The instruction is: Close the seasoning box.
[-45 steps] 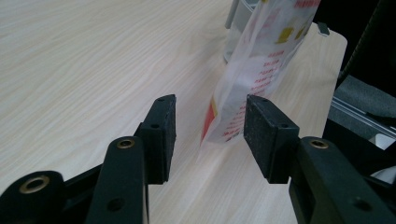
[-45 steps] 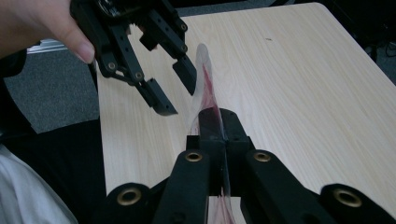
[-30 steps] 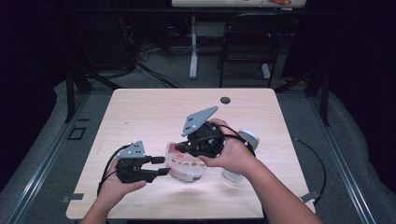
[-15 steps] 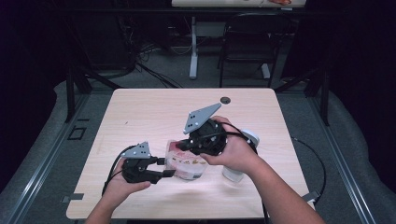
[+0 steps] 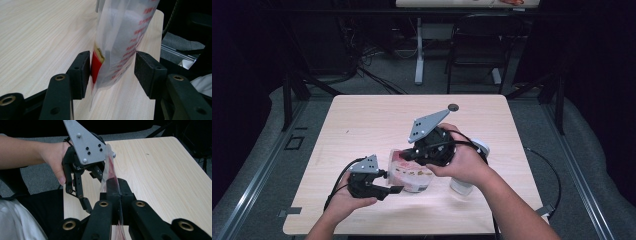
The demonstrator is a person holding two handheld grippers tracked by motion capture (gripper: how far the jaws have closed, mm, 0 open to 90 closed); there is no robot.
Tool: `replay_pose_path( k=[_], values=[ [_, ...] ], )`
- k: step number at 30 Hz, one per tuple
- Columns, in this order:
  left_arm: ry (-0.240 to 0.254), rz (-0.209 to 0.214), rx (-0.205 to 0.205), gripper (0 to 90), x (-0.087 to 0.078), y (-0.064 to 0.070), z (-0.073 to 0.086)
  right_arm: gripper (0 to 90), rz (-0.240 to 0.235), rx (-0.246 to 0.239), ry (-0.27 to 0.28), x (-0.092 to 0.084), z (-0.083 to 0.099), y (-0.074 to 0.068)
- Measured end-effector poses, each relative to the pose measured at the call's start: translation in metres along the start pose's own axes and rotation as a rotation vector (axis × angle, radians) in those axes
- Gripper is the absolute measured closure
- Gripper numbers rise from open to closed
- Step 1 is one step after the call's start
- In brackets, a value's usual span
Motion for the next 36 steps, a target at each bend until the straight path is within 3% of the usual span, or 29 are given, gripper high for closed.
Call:
replay_pose_path(
  k=[20,29,36],
  values=[
    [-0.018,0.032,0.0,43.6,0.016,0.003,0.008,90.0,-0.009,-0.017,0.02,-0.003,-0.007,-0.006],
    [-0.016,0.016,0.003,43.2,0.018,0.002,0.008,90.0,-0.009,-0.017,0.027,-0.003,-0.008,-0.008],
    [-0.013,0.015,-0.001,49.3,0.016,0.002,0.008,90.0,-0.015,-0.006,0.04,-0.004,-0.007,-0.006]
  ],
)
Point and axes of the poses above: each handheld gripper's, and its own axes: x roughly forward along the jaws, z roughly out of its underside, y roughly to its right, the point moved 10 cm from there along x, roughly forward along the jaws, and after that the axes turned 5 degrees about y, right-handed, at the moved point
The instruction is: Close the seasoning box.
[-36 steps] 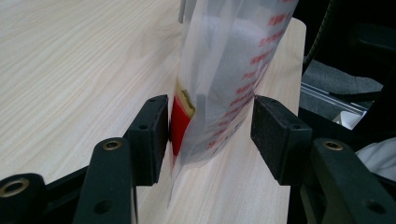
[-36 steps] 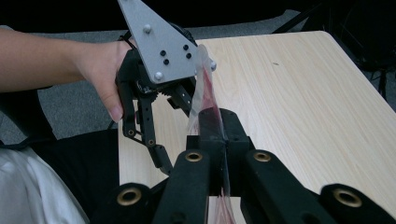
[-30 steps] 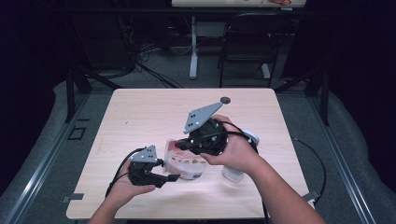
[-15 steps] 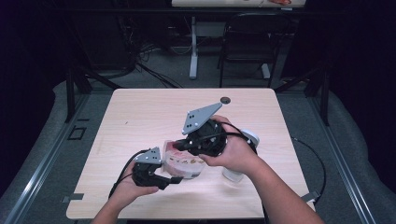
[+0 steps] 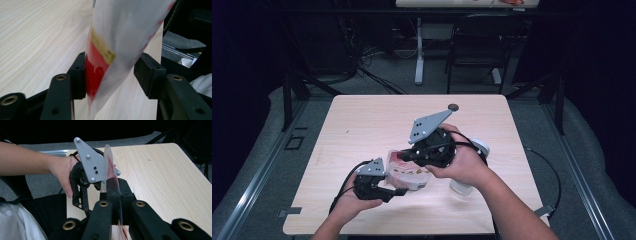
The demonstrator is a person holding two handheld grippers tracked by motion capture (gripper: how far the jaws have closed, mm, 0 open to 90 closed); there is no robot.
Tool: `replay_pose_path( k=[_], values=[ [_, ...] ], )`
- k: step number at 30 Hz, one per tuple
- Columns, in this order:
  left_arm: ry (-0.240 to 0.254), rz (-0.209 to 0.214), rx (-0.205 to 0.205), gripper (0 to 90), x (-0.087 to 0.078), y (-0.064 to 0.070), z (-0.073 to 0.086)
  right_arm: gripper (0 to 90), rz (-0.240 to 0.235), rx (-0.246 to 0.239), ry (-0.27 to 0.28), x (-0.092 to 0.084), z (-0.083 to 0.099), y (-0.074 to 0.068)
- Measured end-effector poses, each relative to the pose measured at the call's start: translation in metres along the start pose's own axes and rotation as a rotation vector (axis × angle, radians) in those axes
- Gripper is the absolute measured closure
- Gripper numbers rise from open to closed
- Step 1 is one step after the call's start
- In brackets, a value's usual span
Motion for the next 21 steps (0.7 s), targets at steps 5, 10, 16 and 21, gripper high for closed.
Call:
replay_pose_path(
  k=[5,10,16,21],
  values=[
    [-0.02,0.013,-0.013,58.4,-0.001,0.001,0.002,89.9,0.002,0.013,0.012,-0.001,0.003,0.003],
    [-0.038,0.02,-0.005,60.8,-0.001,0.003,0.004,89.8,-0.001,0.025,0.013,-0.002,0.008,0.005],
    [-0.054,0.021,-0.009,62.8,-0.003,0.004,0.005,89.3,-0.002,0.028,0.018,-0.003,0.011,0.006],
    [-0.067,0.017,-0.008,64.2,-0.005,0.005,0.005,88.0,0.002,0.035,0.027,-0.005,0.013,0.008]
  ],
)
Point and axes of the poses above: each handheld gripper's, and its own axes: x roughly forward along the jaws, z roughly out of its underside, y roughly to its right, the point moved 10 cm from there along x, roughly forward along the jaws, and after that the axes turned 5 degrees about y, right-handed, at the moved point
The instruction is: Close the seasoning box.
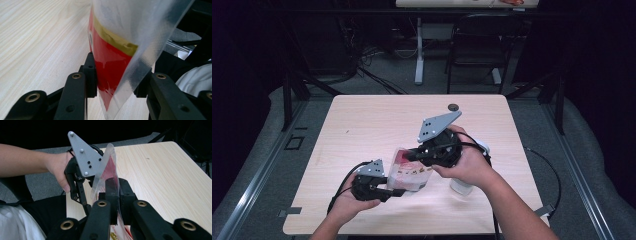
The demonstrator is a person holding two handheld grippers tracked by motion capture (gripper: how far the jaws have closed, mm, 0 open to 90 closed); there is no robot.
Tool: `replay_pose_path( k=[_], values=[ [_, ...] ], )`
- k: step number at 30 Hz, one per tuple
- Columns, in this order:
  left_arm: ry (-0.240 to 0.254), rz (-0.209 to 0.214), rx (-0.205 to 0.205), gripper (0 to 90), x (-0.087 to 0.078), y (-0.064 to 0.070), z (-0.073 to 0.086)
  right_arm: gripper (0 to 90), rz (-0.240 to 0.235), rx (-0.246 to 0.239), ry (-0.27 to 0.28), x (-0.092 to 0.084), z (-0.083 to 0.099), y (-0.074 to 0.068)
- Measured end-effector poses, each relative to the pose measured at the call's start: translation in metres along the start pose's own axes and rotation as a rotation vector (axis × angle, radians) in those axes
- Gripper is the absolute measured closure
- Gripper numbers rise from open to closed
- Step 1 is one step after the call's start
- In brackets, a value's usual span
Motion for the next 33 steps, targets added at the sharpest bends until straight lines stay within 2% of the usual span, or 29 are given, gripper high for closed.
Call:
replay_pose_path(
  k=[10,14,23,33],
  values=[
    [-0.026,-0.019,0.008,65.6,-0.002,-0.001,0.003,80.9,0.009,0.006,0.011,-0.004,0.004,0.001],
    [-0.035,-0.002,0.002,66.0,-0.001,0.001,0.005,77.9,0.014,0.011,0.015,-0.007,0.008,0.002],
    [-0.043,-0.011,0.003,66.7,-0.006,-0.001,0.006,71.6,0.05,0.019,0.031,-0.016,0.017,0.008],
    [-0.073,-0.02,0.0,67.2,-0.005,-0.002,0.011,73.9,0.076,0.031,0.039,-0.022,0.032,0.013]
  ],
)
Point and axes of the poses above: each handheld gripper's, and its own axes: x roughly forward along the jaws, z roughly out of its underside, y roughly to its right, the point moved 10 cm from there along x, roughly forward along the jaws, and after that the axes turned 5 degrees about y, right-handed, at the moved point
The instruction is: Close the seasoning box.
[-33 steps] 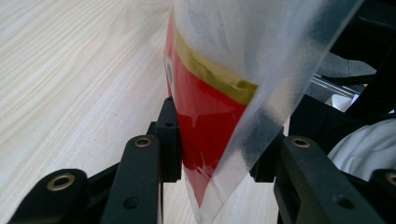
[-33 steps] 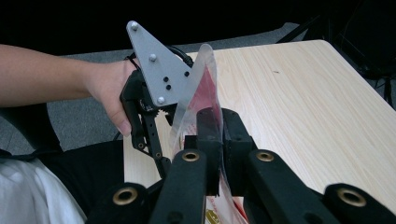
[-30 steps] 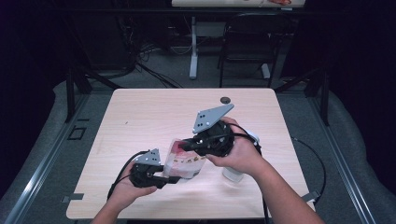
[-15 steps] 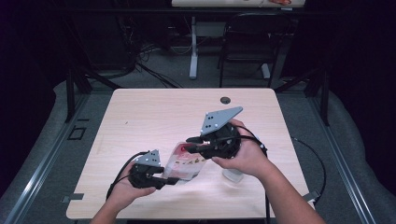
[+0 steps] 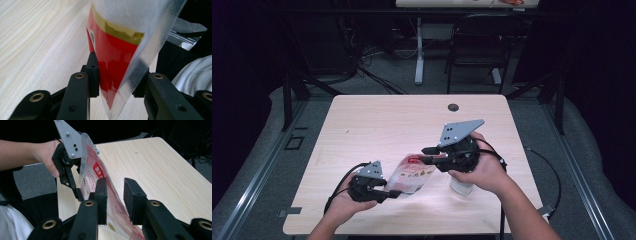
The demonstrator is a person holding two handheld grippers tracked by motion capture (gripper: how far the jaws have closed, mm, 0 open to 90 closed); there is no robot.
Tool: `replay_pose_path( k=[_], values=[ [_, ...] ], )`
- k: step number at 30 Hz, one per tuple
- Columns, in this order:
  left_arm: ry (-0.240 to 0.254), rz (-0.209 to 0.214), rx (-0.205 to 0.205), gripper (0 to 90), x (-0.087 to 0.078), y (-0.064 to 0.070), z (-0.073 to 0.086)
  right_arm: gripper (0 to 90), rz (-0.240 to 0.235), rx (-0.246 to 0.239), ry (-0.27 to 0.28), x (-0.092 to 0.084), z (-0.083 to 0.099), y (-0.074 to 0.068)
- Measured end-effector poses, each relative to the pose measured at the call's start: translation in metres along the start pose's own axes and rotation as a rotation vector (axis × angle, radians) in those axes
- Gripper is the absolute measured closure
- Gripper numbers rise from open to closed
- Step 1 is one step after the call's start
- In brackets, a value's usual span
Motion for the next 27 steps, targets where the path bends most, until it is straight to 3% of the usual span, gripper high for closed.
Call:
replay_pose_path(
  k=[7,27],
  values=[
    [-0.031,-0.019,-0.004,67.5,0.0,-0.003,0.005,86.5,0.003,-0.008,-0.015,0.002,0.013,0.002],
    [-0.077,-0.045,-0.03,68.0,0.004,-0.004,0.013,88.4,0.007,0.074,0.061,0.006,0.042,0.012]
  ],
)
Point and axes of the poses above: each handheld gripper's, and its own axes: x roughly forward along the jaws, z roughly out of its underside, y roughly to its right, the point moved 10 cm from there along x, roughly forward along the jaws, and after that the axes turned 5 degrees about y, right-handed, at the moved point
